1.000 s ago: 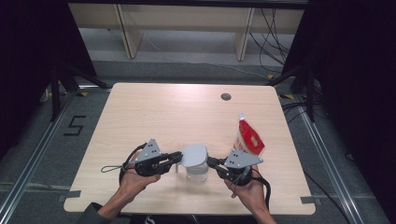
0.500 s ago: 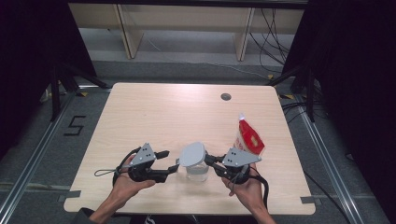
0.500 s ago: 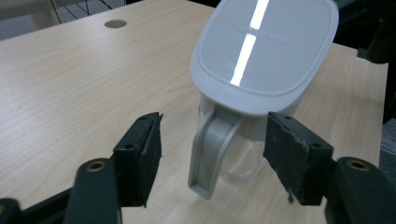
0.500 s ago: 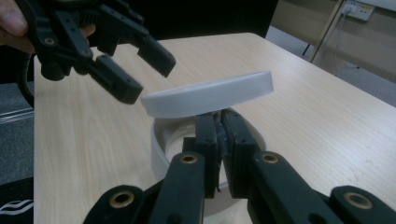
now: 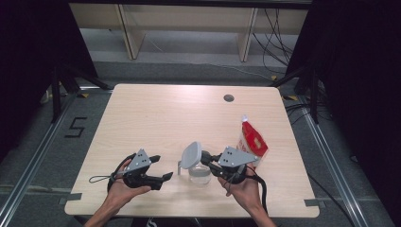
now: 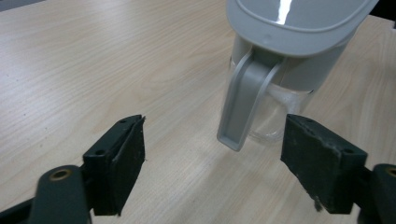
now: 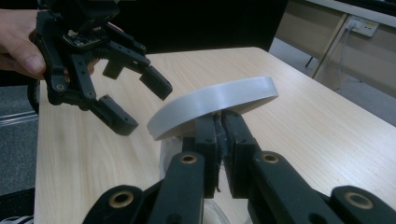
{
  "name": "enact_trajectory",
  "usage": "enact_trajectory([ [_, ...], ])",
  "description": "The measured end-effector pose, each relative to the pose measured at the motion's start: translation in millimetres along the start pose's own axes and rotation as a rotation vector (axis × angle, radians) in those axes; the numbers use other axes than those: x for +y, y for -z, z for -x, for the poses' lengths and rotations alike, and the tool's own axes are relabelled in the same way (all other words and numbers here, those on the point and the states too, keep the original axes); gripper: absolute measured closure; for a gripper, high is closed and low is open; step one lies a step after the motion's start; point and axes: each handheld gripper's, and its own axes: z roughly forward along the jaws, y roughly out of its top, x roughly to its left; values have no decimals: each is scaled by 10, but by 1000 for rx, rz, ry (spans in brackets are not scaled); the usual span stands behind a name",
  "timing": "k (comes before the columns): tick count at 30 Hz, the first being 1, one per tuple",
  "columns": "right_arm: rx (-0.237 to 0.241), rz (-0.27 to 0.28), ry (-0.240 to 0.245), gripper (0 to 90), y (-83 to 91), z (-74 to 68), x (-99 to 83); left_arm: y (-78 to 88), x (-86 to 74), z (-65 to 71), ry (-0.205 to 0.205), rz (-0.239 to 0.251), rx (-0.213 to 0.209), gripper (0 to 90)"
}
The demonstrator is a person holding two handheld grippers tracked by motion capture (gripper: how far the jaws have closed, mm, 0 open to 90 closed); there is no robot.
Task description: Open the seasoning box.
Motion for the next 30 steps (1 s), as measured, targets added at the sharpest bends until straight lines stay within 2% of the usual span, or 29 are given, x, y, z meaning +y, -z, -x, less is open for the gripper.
enact_trajectory([
  [1,0,-2,4,859,-8,-5,10,-1,-4,-10,-23,-4,2,194],
  [3,1,5,11,856,-30,-12,25,-8,-17,9,-14,-7,20,181],
  [4,3,7,8,855,-37,-18,31,-10,-20,5,-21,-11,20,171],
  [5,7,7,3,854,-47,-25,36,-15,-31,9,-5,-15,16,168],
  [8,10,11,7,854,-68,-37,49,-21,-47,17,-6,-14,18,168],
  [9,6,18,11,854,-78,-42,52,-21,-51,16,-8,-16,15,168],
  [10,5,21,34,854,-86,-34,61,-20,-54,13,-14,-16,15,168],
  [11,19,7,11,854,-84,-51,65,-19,-55,6,-26,-16,12,168],
  [18,20,14,14,848,-152,-110,104,-24,-64,15,-5,-2,5,168],
  [19,34,9,26,847,-166,-112,109,-23,-66,18,-9,-5,12,170],
  [21,30,10,32,847,-177,-111,108,-24,-68,8,-43,-13,16,174],
  [22,40,10,29,847,-187,-105,104,-32,-78,21,-14,-14,11,174],
  [23,45,10,23,848,-195,-106,105,-27,-72,10,-40,-22,15,174],
  [26,44,12,24,846,-224,-129,124,-40,-79,33,-15,-7,9,175],
  [27,45,13,46,845,-225,-122,129,-34,-79,30,-25,-11,8,175],
  [30,37,10,35,825,-170,-108,117,-22,-79,19,-39,-9,12,175],
])
